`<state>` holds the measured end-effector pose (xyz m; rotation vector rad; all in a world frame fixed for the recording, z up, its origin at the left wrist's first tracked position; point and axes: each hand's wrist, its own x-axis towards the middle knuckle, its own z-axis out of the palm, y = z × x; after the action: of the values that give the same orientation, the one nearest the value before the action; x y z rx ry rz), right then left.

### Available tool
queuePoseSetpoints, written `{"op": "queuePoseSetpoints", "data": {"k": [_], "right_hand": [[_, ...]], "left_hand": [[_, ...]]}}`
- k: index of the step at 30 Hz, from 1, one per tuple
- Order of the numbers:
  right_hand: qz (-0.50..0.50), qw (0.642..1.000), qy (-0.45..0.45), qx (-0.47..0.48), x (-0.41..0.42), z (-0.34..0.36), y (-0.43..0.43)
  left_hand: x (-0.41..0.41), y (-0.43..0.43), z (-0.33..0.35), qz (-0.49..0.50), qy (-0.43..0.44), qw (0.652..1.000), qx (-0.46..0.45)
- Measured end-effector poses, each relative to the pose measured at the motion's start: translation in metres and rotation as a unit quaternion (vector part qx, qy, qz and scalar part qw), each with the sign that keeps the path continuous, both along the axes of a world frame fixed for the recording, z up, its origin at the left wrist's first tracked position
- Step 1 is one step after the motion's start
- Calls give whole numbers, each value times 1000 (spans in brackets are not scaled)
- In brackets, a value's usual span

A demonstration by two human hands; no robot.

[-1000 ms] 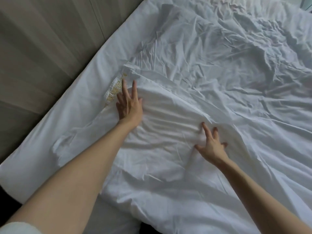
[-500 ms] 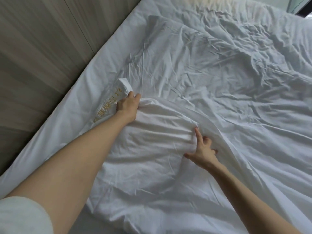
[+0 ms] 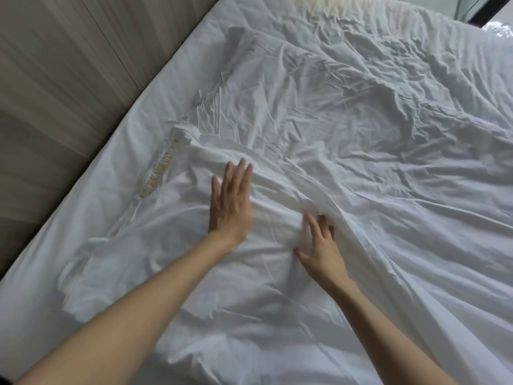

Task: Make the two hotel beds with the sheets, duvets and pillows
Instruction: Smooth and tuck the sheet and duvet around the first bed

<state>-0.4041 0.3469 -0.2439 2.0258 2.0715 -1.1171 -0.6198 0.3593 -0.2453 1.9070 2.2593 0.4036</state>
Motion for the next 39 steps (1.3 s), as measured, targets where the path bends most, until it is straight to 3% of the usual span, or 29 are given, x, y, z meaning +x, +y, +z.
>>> {"op": "queuePoseSetpoints", "data": {"k": [3,8,12,15,18,23,27,33,39], "right_hand": [[9,999,-14,32,12,-4,0],[51,997,-39,31,23,-14,3],[63,996,-70,7,18,-14,10],[81,991,-104,-7,15,-12,12],[93,989,-103,-43,14,-9,12],[92,993,-24,-70,13,24,-5],[114,993,-11,25,16,62,-57],[115,983,-25,138,25,119,-153],[60,988,-37,134,65,159,-236]], "left_hand": [[57,-52,-31,-127,30,991,-30],[30,-49,-65,-171,86,974,-119],[-35,-13,-62,-45,118,980,-152],[-77,8,-49,97,14,975,-197],[-95,5,-31,100,-7,964,-248],[-69,-38,20,48,-44,981,-182],[-36,-92,64,12,-98,980,-175],[0,-171,123,-57,-57,987,-141],[51,-239,158,-138,-12,975,-175]]}}
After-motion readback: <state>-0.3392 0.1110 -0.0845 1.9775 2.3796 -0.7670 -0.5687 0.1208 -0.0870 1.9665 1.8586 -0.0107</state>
